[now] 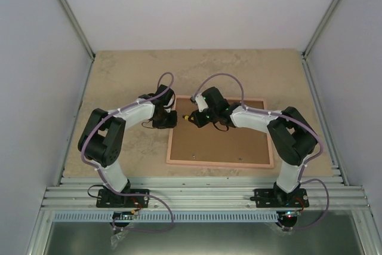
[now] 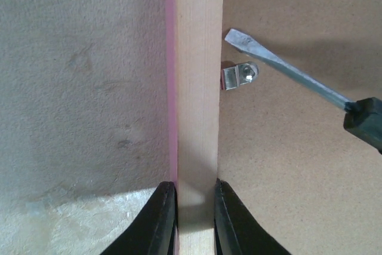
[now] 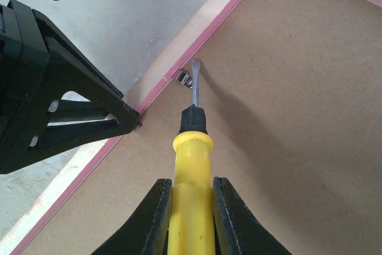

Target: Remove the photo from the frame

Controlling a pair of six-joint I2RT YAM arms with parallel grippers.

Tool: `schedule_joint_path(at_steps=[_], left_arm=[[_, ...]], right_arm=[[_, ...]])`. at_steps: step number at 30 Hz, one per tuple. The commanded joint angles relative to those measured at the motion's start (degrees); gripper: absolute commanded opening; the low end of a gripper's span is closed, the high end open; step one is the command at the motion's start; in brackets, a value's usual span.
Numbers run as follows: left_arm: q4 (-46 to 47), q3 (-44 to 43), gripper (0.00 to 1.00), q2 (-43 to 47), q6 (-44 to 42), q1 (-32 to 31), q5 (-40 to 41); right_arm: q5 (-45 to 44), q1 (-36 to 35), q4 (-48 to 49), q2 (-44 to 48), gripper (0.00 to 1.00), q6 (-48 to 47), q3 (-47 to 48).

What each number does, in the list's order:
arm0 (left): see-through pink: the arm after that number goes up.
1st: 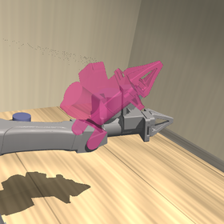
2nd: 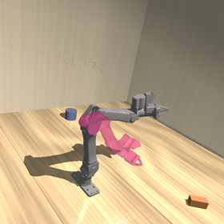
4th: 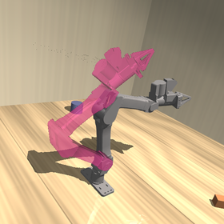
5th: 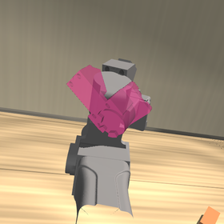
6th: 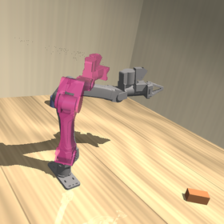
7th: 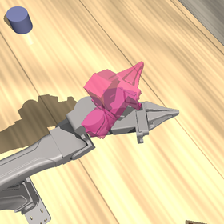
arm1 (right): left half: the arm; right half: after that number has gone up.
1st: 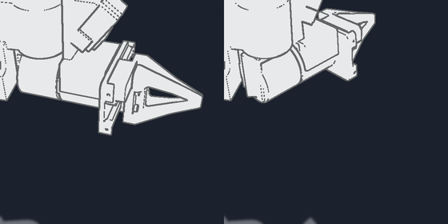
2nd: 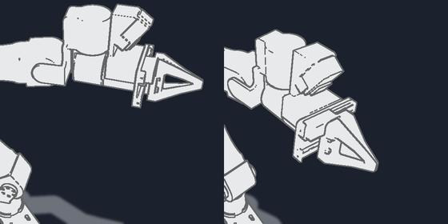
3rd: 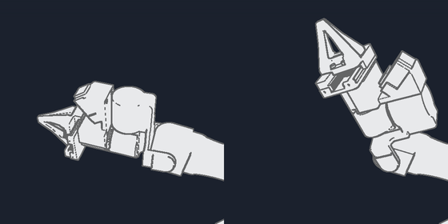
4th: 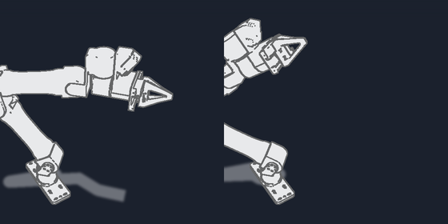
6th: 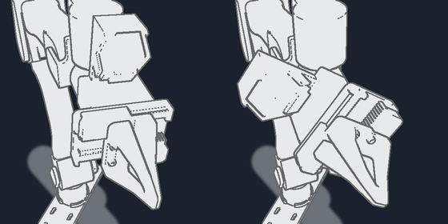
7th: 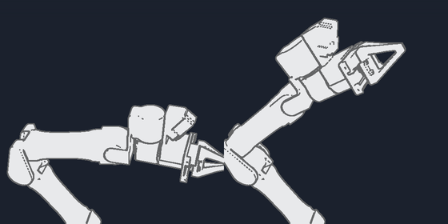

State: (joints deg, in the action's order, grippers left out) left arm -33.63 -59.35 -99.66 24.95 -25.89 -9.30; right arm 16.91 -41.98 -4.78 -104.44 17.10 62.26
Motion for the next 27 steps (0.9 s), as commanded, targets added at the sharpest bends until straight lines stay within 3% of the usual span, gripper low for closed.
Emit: schedule_joint_path(at_steps=[1, 27], left_arm=[[0.39, 1.32, 0.06, 1.38, 0.33, -0.48, -2.39], [1.52, 2.2, 0.06, 1.32, 0.83, -0.47, -0.29]], right_arm=[[0.18, -0.51, -1.91, -1.16, 0.0, 0.24, 1.87], [2.65, -2.17, -12.7, -2.65, 0.01, -4.98, 5.46]])
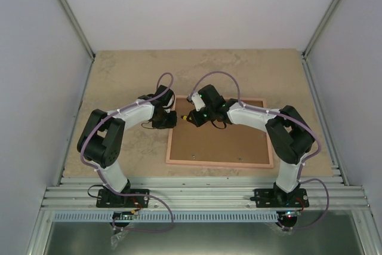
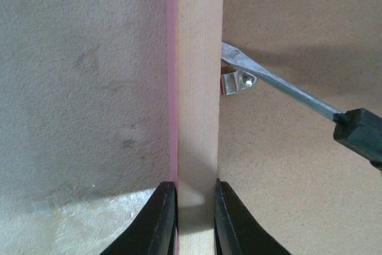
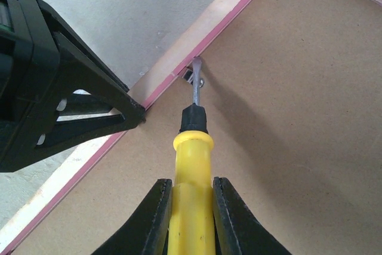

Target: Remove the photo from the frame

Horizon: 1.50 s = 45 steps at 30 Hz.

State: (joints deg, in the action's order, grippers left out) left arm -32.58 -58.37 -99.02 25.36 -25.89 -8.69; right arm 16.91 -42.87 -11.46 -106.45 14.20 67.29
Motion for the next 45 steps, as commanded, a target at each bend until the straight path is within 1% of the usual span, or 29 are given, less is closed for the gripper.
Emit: schedule_joint_path(at_steps=[1, 14, 23, 45], left_arm=[[0.43, 1.28, 0.06, 0.67, 0.47, -0.48, -0.76], [0.37, 1.55, 0.06, 0.76, 0.64, -0.46, 0.46], [0.32, 1.74, 0.07, 0.85, 0.64, -0.46, 1.93], [0.7, 2.63, 0.08, 1.44, 0.82, -0.46, 2.96]], right_arm=[[2.83, -1.25, -6.29, -0.6, 0.0, -2.39, 0.54], [3.03, -1.44, -10.61, 0.17, 0.0, -5.18, 0.83], [1.41, -1.49, -14.58, 0.55, 0.0, -6.72, 1.78], [-10.82, -1.42, -21.65, 1.16, 0.0, -7.53, 3.2]])
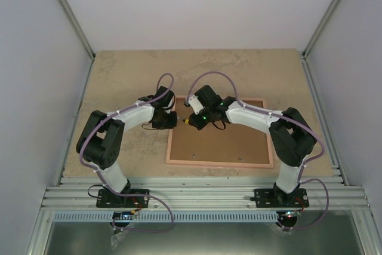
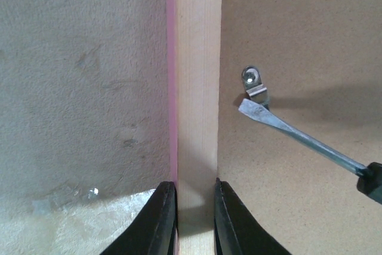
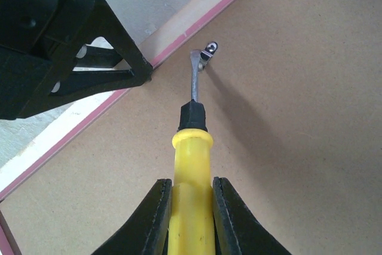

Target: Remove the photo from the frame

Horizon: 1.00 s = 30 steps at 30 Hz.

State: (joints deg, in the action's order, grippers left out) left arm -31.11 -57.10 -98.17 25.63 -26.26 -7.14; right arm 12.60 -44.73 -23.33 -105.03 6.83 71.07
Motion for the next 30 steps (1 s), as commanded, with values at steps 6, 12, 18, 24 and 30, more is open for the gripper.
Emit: schedule_joint_path(at_steps=[6, 12, 18, 24, 30], left_arm=[[-0.67, 1.34, 0.08, 0.86, 0.74, -0.02, 1.58], [-1.48, 0.67, 0.17, 1.84, 0.95, -0.02, 2.54], [-2.83, -2.19, 0.38, 2.99, 0.94, 0.41, 3.63], [-4.57, -8.83, 0.51, -0.14, -1.27, 1.34, 5.81], [-6.36, -19.28, 0.65, -7.31, -6.25, 2.37, 6.28]], right_arm=[[-6.36, 0.4, -8.15, 0.93, 0.0, -0.67, -1.07], [-0.44, 0.47, -1.6, 4.65, 0.0, -0.36, -4.16], [-0.65, 1.35, 3.21, 8.49, 0.0, 1.14, -7.58], [-4.21, 4.13, 7.24, 13.69, 0.0, 3.4, -12.55], [-6.14, 7.0, 10.06, 18.5, 0.0, 4.63, -17.42]])
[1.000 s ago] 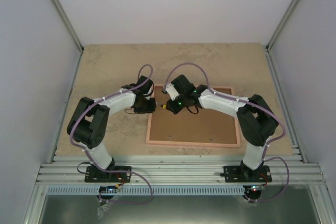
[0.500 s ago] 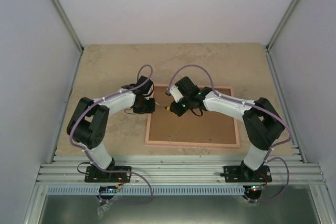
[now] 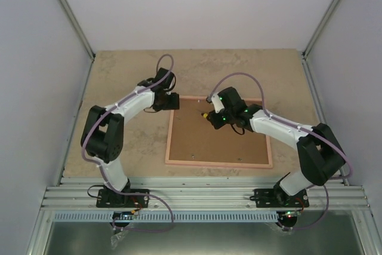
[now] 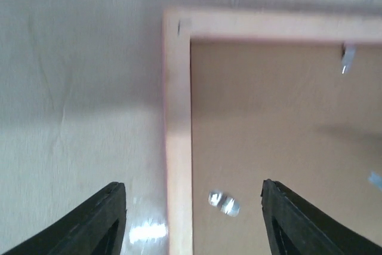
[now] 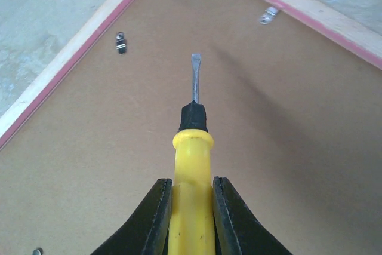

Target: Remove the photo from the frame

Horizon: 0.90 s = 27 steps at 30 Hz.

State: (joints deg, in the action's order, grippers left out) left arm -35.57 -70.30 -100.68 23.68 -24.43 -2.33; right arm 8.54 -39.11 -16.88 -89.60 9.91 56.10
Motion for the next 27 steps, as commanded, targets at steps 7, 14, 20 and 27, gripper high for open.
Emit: schedule_joint_path(at_steps=[7, 14, 20, 27], left_arm=[[-2.36, -15.81, 0.73, -12.11, -14.31, 0.52, 2.07], [-0.59, -20.32, 0.8, -16.62, -23.54, 0.52, 2.07], [-0.41, -22.45, 0.82, -20.07, -29.35, 0.52, 1.35], [-0.4, -25.36, 0.83, -22.94, -32.53, 0.47, -0.32]], right_arm=[[-2.37, 2.96, 3.73, 5.88, 0.0, 2.01, -5.75], [-2.25, 3.4, 3.2, 7.35, 0.0, 1.55, -6.63], [-2.12, 3.68, 2.32, 7.67, 0.01, 0.6, -6.75], [-1.75, 4.08, 1.74, 7.56, 0.0, 0.03, -6.53]])
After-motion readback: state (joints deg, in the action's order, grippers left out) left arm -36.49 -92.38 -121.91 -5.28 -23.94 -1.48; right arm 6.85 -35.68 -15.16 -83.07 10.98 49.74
